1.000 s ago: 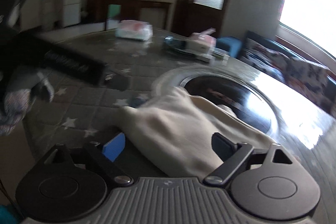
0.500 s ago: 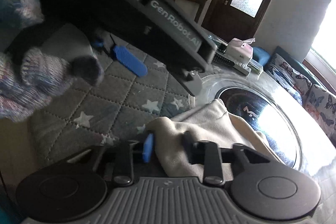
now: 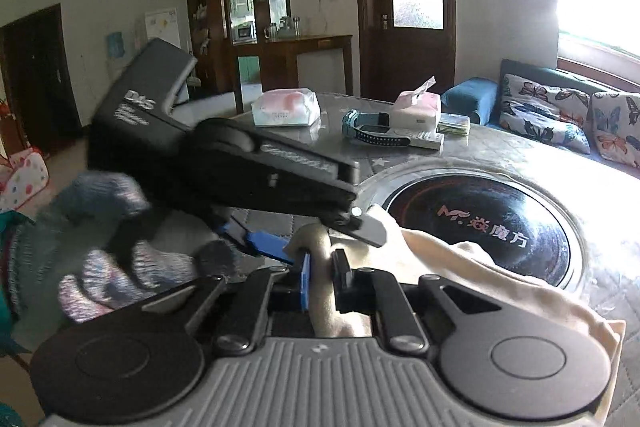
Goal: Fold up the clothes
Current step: 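Grasp the folded shirt edge with the left gripper while the right gripper grasps beside it, then lift the folded shirt with both grippers and carry it across the table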
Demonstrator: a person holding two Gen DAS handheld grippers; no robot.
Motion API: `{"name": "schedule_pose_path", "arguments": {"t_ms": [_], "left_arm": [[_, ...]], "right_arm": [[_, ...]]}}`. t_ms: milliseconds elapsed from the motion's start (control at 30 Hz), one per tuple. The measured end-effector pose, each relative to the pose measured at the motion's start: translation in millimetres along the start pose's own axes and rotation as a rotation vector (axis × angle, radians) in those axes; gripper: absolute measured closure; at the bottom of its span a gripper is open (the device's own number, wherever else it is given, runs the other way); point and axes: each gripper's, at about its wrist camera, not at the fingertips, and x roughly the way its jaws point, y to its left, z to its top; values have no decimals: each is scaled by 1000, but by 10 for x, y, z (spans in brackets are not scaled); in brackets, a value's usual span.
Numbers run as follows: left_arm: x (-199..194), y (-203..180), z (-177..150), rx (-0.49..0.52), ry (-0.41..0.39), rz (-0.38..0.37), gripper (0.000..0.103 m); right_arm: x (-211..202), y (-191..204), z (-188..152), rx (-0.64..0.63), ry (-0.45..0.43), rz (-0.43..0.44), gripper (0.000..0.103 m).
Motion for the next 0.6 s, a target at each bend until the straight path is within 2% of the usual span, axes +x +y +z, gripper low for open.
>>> {"name": "schedule_pose_path", "arguments": {"t_ms": [67,100,133,167,400,500,600], "left_arm": [[60,5,-9,-22,16,-19,53],[96,13,-9,-36,29,-25,59],[131,24,-9,-48,42,-29,74],[161,36,-9,-55,50,-29,83],[198,37,-40,-32,46,-3,87],[192,6,-50,-7,40,9,87],[196,-24,-56,13,34,18,87]], "right_arm": [[-32,-10,-26,6,-3,11,93],[-53,-28,-38,12,-5,5,93],[-74,-47,-49,19,-6,0,93],[-95,-66,-60,26,-7,-5,93],[-242,-204,-140,72,-16,-45,79],[-339,-480,-220,113,-6,-158,71],[-429,-842,-310,197,10,-270,68]]}}
